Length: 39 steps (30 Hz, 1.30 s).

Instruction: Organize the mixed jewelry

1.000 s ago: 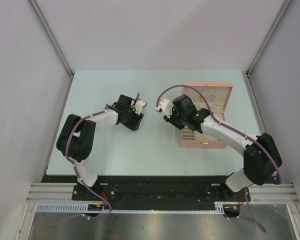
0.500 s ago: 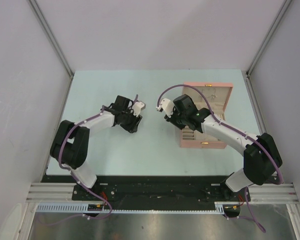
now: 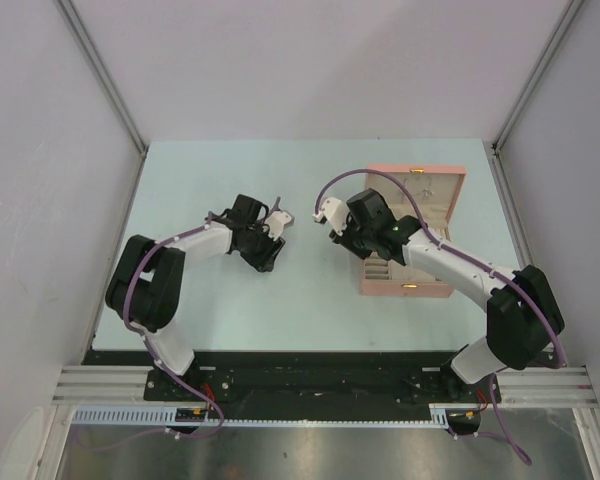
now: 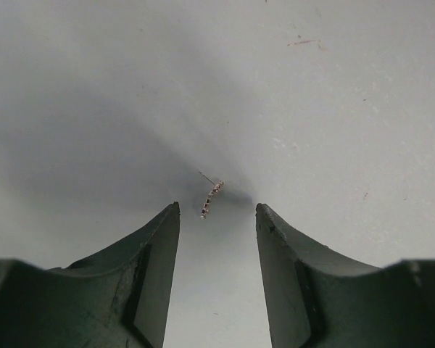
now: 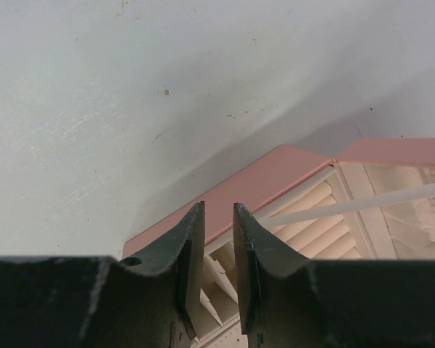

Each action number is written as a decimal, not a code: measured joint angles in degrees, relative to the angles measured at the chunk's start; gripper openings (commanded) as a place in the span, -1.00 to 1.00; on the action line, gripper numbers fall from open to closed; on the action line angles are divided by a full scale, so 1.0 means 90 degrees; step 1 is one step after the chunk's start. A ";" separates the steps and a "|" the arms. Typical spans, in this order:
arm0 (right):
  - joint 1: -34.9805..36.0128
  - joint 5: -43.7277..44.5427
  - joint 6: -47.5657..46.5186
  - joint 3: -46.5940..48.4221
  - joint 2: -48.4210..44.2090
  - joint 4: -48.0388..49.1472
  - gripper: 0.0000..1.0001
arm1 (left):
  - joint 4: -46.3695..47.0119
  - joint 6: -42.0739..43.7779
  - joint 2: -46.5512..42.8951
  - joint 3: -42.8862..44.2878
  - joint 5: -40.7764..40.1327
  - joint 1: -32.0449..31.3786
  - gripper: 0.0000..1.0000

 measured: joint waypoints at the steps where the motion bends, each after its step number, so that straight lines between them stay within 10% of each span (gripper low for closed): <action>1: -0.0012 -0.0002 0.0002 0.0000 0.0000 -0.0007 -0.47 | -0.0017 0.0022 0.0070 0.0000 0.0019 0.0000 0.02; 39: -0.0403 -0.0117 0.0070 -0.0002 -0.0095 -0.0131 -0.50 | -0.0019 0.0216 0.0466 0.0340 0.0248 -0.0007 -0.60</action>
